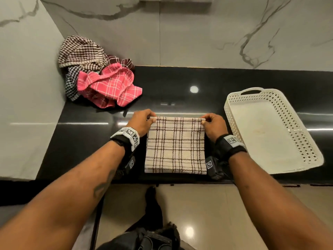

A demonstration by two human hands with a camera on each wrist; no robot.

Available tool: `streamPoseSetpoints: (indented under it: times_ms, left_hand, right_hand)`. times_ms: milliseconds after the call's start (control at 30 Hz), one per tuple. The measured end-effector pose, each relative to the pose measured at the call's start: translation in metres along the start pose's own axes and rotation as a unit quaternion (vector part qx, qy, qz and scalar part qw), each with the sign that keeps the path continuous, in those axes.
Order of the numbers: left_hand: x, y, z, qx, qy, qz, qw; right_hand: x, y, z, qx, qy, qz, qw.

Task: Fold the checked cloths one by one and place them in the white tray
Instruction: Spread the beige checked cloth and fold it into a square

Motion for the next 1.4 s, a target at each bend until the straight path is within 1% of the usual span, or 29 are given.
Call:
streamPoseSetpoints:
  times_ms: [100,167,333,400,567,600,633,667,700,733,767,800,833,867,900,933,967,1033,1067,1100,1133,1200,1233,1267,1333,1400]
  left_hand:
    - [0.012,0.013,-0.021,0.013,-0.014,-0.029,0.999]
    - [0.018,0.019,-0.028,0.013,-0.014,-0.034,0.999]
    - [0.023,0.023,-0.03,0.002,0.027,-0.045,0.999]
    - [0.027,0.024,-0.031,0.0,0.033,-0.044,0.998]
    - [0.026,0.023,-0.032,-0.004,-0.015,-0.049,0.999]
    - [0.021,0.021,-0.026,-0.017,-0.022,-0.064,0.998]
    - [0.014,0.02,-0.019,-0.035,-0.015,-0.094,0.995]
    - [0.009,0.021,-0.018,-0.048,0.01,-0.135,0.99]
    - [0.001,0.023,-0.017,-0.053,0.055,-0.176,0.981]
    - [-0.005,0.029,-0.013,-0.04,0.118,-0.212,0.969]
    - [-0.01,0.036,-0.007,-0.005,0.181,-0.238,0.954]
    - [-0.012,0.044,-0.001,0.047,0.225,-0.258,0.938]
    - [-0.011,0.051,0.006,0.105,0.241,-0.286,0.921]
    - [-0.007,0.057,0.013,0.151,0.234,-0.319,0.906]
    - [0.001,0.058,0.019,0.174,0.215,-0.347,0.896]
    - [0.01,0.056,0.025,0.18,0.192,-0.362,0.894]
    - [0.019,0.051,0.03,0.177,0.169,-0.365,0.898]
    - [0.034,0.038,0.039,0.162,0.133,-0.361,0.908]
    - [0.036,0.033,0.045,0.151,0.121,-0.369,0.909]
    - [0.033,0.03,0.05,0.141,0.117,-0.379,0.907]
    - [0.026,0.031,0.054,0.134,0.12,-0.379,0.908]
    - [0.005,0.041,0.061,0.13,0.155,-0.349,0.915]
    - [-0.004,0.049,0.067,0.135,0.179,-0.337,0.914]
    - [-0.008,0.058,0.073,0.149,0.194,-0.335,0.91]
    - [-0.001,0.069,0.089,0.165,0.179,-0.345,0.906]
    - [0.02,0.066,0.105,0.144,0.155,-0.353,0.912]
  right_hand:
    - [0.002,0.014,-0.016,-0.014,0.011,0.054,0.998]
    - [0.002,0.021,-0.023,-0.016,0.025,0.07,0.997]
    - [0.0,0.027,-0.031,-0.005,0.035,0.088,0.996]
    - [0.001,0.028,-0.032,-0.003,0.034,0.087,0.996]
    - [0.003,0.032,-0.034,0.011,0.056,0.107,0.993]
    - [0.007,0.028,-0.028,0.003,0.047,0.12,0.992]
    - [0.012,0.025,-0.021,-0.007,0.022,0.154,0.988]
    - [0.017,0.027,-0.017,-0.019,-0.02,0.206,0.978]
    - [0.025,0.03,-0.01,-0.027,-0.075,0.261,0.962]
    - [0.031,0.037,0.0,-0.022,-0.136,0.298,0.945]
    - [0.036,0.045,0.013,0.011,-0.181,0.31,0.933]
    - [0.037,0.054,0.023,0.072,-0.2,0.309,0.927]
    - [0.034,0.061,0.032,0.149,-0.198,0.314,0.917]
    - [0.026,0.067,0.038,0.217,-0.184,0.336,0.898]
    - [0.015,0.068,0.04,0.258,-0.174,0.364,0.878]
    - [0.004,0.064,0.041,0.273,-0.167,0.385,0.866]
    - [-0.005,0.056,0.041,0.274,-0.153,0.398,0.862]
    - [-0.017,0.037,0.043,0.25,-0.102,0.419,0.867]
    - [-0.019,0.029,0.046,0.231,-0.08,0.438,0.865]
    - [-0.017,0.026,0.052,0.214,-0.073,0.458,0.86]
    - [-0.011,0.028,0.059,0.204,-0.084,0.467,0.856]
    - [0.003,0.042,0.076,0.209,-0.145,0.425,0.869]
    - [0.006,0.049,0.084,0.227,-0.173,0.394,0.874]
    - [0.004,0.055,0.091,0.251,-0.19,0.375,0.872]
    - [-0.01,0.057,0.1,0.279,-0.192,0.373,0.864]
    - [-0.031,0.046,0.103,0.266,-0.17,0.371,0.873]
Point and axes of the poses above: each hand's wrist, its own z-axis away from the middle knuckle, its own y-axis out of the palm, x = y × z, the point moved 1 cm from there along -z, towards the middle knuckle, and after that the axes turned 1 degree about y, right-handed, at the moved point
